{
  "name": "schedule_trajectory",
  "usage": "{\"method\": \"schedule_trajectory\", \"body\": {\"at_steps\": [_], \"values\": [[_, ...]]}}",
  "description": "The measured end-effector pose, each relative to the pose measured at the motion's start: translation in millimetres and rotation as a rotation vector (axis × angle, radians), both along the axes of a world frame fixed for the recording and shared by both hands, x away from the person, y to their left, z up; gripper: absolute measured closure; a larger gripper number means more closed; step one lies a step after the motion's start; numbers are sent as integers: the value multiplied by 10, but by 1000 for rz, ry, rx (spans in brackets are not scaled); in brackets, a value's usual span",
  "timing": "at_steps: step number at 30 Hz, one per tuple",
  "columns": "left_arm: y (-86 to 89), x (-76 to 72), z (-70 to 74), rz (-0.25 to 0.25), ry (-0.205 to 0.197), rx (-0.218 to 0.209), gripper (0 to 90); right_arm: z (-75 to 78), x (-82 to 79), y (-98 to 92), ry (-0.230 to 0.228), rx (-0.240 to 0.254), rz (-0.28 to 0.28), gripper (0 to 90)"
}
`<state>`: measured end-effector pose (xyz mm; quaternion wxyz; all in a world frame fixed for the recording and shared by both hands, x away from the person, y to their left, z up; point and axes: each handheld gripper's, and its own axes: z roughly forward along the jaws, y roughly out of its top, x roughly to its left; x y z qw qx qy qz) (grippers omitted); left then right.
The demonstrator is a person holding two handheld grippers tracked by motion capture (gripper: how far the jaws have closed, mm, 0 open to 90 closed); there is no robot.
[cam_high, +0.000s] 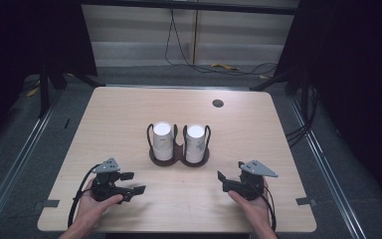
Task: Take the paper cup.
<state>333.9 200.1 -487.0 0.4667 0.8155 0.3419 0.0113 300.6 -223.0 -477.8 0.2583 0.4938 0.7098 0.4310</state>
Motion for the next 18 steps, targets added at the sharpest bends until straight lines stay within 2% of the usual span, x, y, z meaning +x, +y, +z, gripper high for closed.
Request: {"method": "schedule_trajectory", "body": {"at_steps": [1, 3, 4, 7, 10, 12, 16, 18], "values": [[3, 0, 1, 4, 0, -5, 251, -2, 8, -7, 9, 0, 6, 152], [31, 10, 6, 12, 11, -52, 254, -3, 23, -18, 14, 9, 9, 174], [40, 17, 7, 13, 15, -61, 255, -2, 30, -27, 21, 20, 17, 186], [60, 28, 13, 29, -5, -56, 255, 5, 26, -37, 16, 12, 26, 187], [46, 51, 16, 11, -11, -49, 254, 14, 26, -31, 17, 8, 56, 224], [32, 47, 23, 5, -16, -48, 253, 35, 5, -30, 20, 26, 94, 342], [34, 46, 26, 5, -26, -37, 247, 83, -26, -22, 15, 54, 127, 310], [41, 50, 29, 4, -34, -33, 245, 93, -22, -6, 19, 29, 141, 310]]}}
